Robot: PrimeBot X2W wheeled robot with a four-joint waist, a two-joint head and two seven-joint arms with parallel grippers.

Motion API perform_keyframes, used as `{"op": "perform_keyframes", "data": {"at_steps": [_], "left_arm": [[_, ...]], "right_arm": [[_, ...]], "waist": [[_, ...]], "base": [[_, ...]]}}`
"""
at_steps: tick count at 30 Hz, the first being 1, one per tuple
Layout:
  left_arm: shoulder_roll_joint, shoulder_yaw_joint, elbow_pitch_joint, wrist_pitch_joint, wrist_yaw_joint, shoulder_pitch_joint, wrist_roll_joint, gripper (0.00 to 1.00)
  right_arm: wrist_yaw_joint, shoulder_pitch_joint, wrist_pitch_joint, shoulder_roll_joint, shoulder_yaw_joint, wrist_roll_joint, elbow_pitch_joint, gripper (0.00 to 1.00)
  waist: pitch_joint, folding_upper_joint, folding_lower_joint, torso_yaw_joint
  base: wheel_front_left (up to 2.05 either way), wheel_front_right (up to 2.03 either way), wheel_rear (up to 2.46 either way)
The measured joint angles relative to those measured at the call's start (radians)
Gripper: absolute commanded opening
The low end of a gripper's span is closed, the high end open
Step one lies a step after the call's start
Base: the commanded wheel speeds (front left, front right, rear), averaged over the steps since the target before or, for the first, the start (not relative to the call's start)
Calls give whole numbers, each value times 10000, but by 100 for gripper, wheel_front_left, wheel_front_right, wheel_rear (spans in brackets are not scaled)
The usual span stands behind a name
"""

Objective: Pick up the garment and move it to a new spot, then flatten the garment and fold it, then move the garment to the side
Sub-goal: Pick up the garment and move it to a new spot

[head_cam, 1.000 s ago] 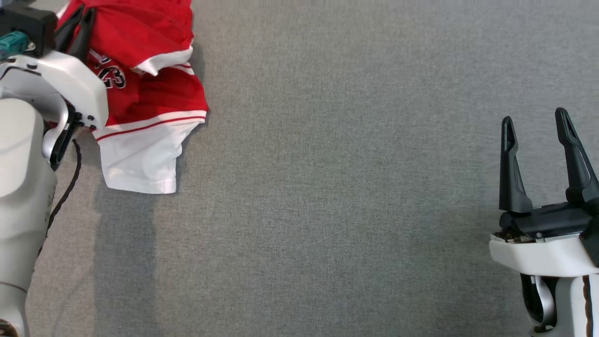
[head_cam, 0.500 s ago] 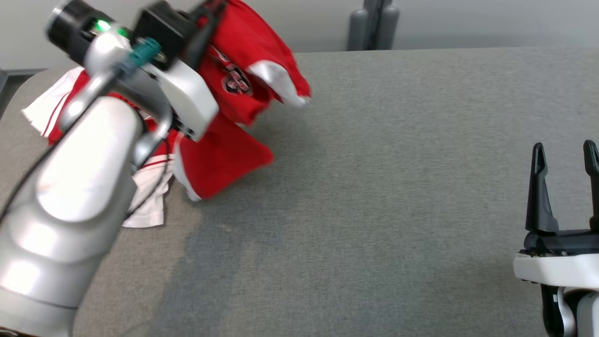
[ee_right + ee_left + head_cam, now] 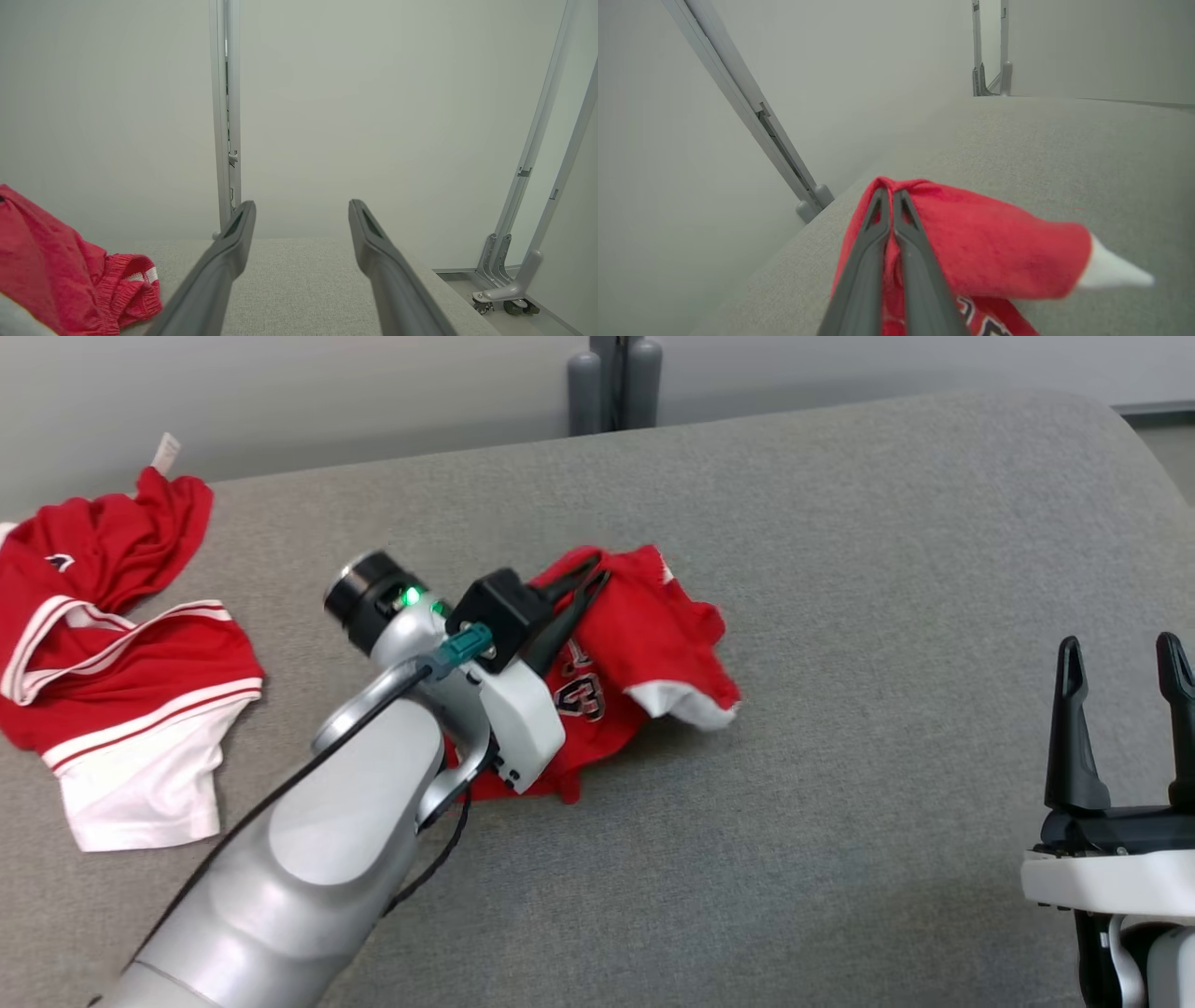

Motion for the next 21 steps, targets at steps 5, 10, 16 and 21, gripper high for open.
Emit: {"op": "perform_keyframes", "data": {"at_steps": [5, 10, 16, 21], "left_arm": [[-288, -278, 1739, -336, -15, 108, -174, 0], [-554, -460, 2955, -734, -31, 113, -397, 0], [-863, -568, 3682, -1160, -31, 101, -690, 100], [-1030, -399, 3751, -1559, 63, 137, -966, 100]], "right_arm": [[0, -69, 0, -2, 100, 71, 46, 100], [0, -109, 0, -4, 159, 75, 153, 100], [0, -109, 0, -2, 182, 75, 288, 100], [0, -46, 0, 0, 157, 73, 364, 100]], "waist": [[288, 0, 0, -286], [383, 0, 0, -346], [196, 0, 0, -133], [-67, 0, 0, 170]], "base": [[0, 0, 0], [0, 0, 0], [0, 0, 0], [0, 0, 0]]}}
